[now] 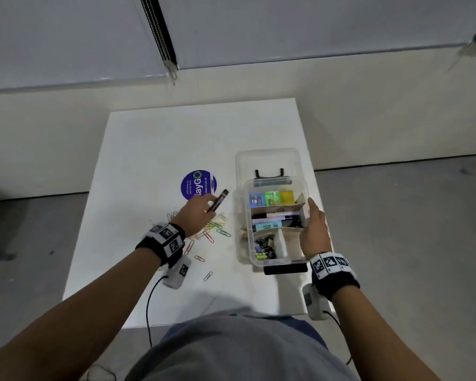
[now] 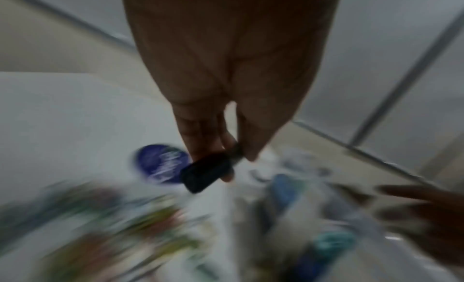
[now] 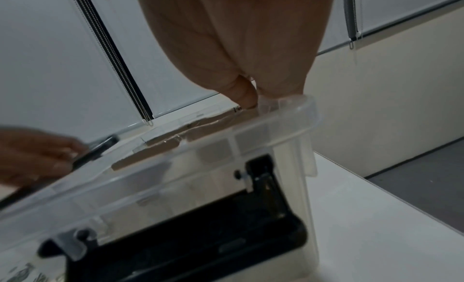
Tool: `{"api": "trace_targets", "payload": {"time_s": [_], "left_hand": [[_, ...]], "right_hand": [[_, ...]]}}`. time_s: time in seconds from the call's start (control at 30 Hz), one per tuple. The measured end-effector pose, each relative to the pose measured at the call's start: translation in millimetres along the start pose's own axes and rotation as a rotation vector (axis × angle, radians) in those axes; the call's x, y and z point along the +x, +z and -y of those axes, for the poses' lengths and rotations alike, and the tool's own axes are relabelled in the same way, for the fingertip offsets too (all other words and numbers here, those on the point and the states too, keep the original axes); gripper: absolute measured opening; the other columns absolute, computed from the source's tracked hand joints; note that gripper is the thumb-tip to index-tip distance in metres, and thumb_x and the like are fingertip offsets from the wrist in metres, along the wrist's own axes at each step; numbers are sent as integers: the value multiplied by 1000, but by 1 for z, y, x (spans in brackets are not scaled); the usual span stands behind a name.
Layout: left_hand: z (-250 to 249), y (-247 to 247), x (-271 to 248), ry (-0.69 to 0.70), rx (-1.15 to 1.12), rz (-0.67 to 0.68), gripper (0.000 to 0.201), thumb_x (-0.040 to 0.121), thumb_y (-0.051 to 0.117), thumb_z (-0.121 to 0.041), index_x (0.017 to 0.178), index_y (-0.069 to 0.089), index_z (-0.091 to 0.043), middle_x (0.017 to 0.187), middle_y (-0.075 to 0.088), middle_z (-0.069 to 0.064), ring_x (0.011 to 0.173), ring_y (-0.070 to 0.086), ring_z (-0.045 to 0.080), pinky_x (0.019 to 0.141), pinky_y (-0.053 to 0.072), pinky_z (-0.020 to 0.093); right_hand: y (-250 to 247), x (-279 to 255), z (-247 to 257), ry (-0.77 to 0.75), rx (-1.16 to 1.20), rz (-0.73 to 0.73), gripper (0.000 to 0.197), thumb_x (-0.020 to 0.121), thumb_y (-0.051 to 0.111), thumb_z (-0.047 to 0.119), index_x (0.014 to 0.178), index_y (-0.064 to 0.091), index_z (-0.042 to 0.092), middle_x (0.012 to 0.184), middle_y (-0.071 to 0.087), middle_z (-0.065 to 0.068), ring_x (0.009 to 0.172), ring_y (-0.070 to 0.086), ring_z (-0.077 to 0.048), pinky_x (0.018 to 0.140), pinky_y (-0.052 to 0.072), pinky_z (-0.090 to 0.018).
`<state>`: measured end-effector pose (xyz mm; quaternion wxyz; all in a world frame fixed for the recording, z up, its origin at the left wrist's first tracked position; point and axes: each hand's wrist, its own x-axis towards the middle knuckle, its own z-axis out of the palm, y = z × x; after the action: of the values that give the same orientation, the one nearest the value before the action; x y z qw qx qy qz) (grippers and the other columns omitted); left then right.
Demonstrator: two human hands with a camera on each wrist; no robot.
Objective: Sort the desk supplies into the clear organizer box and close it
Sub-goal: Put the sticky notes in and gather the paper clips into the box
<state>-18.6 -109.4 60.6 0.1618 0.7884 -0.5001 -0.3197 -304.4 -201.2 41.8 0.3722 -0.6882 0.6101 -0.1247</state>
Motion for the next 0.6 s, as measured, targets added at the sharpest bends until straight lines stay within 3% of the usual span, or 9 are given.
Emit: {"api": "trace_targets", "payload": {"time_s": [0.07, 0.13, 0.23, 0.37, 0.43, 0.53, 0.6], "left_hand": [[-42, 4, 4, 183, 1, 109, 29, 91, 61, -18, 120, 60, -21, 96, 59, 2, 84, 60, 18, 72, 45, 29], [-80, 19, 11, 290, 44, 155, 31, 93, 60, -22, 124, 59, -22, 100, 55, 0, 85, 55, 13, 76, 43, 26], [-118, 52, 22, 379, 154, 246, 31, 93, 59, -19, 124, 60, -17, 110, 59, 7, 96, 57, 20, 84, 45, 30], [-119, 77, 28, 373, 217, 292, 31, 92, 51, -6, 119, 61, -16, 111, 56, 11, 100, 59, 28, 87, 48, 36], [-108, 77, 22, 392, 164, 227, 28, 92, 50, -6, 114, 63, -17, 107, 53, 6, 97, 56, 22, 86, 47, 33], [-76, 61, 10, 400, 44, -6, 20, 92, 50, -8, 106, 60, -17, 103, 51, 2, 89, 52, 13, 80, 45, 24], [-40, 47, 5, 280, 17, -125, 15, 88, 48, -4, 98, 54, -14, 98, 49, 2, 80, 52, 17, 71, 43, 26]], "right_hand": [[-1, 1, -3, -6, 22, 8, 80, 81, 35, -19, 151, 22, 17, 143, 39, -17, 127, 45, -36, 106, 40, -45], [-3, 1, -4, -5, 31, 14, 79, 81, 34, -19, 151, 23, 18, 141, 41, -17, 125, 47, -36, 105, 41, -45], [-4, 0, -5, -8, 35, 20, 81, 80, 34, -19, 151, 22, 18, 138, 42, -19, 124, 47, -37, 105, 40, -44], [-4, 1, -4, -20, 13, 32, 82, 79, 34, -19, 152, 19, 18, 138, 41, -19, 123, 46, -37, 105, 40, -46], [-4, 2, -2, 0, -15, 50, 80, 82, 35, -18, 152, 18, 16, 140, 38, -19, 124, 45, -38, 105, 40, -46], [-2, 1, 13, -12, -148, 26, 74, 84, 44, -11, 150, 20, 11, 148, 27, -23, 132, 36, -42, 110, 33, -47], [3, -2, 34, -94, -230, -18, 72, 84, 47, -9, 149, 24, 9, 154, 19, -24, 140, 27, -41, 115, 26, -48]]}}
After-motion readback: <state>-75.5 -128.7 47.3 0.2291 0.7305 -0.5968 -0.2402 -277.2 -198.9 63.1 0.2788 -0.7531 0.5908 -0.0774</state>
